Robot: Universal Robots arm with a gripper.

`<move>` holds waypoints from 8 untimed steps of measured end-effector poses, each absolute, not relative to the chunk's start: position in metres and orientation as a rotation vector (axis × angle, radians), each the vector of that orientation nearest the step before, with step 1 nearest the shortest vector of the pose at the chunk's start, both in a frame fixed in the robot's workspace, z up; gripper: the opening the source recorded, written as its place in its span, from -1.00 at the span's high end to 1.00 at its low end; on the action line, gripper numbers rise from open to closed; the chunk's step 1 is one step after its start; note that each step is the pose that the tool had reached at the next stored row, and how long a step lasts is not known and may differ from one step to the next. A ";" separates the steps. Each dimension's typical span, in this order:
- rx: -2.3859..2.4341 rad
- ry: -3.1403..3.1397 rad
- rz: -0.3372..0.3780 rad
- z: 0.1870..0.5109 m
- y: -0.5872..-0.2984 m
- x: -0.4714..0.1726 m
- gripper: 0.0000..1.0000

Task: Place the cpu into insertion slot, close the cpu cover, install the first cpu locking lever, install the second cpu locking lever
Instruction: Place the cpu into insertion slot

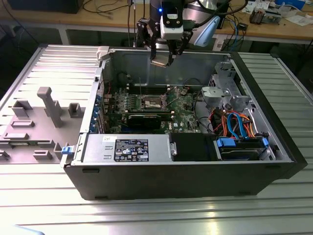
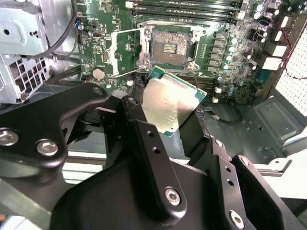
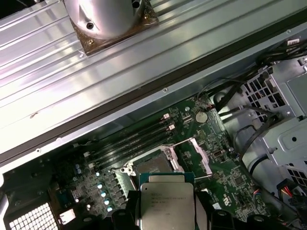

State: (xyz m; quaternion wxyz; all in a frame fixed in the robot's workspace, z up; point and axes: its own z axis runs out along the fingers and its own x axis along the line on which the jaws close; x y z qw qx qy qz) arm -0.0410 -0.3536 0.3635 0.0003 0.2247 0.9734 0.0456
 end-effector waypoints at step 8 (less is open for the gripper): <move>0.811 3.028 0.143 0.363 -0.354 -0.041 -0.08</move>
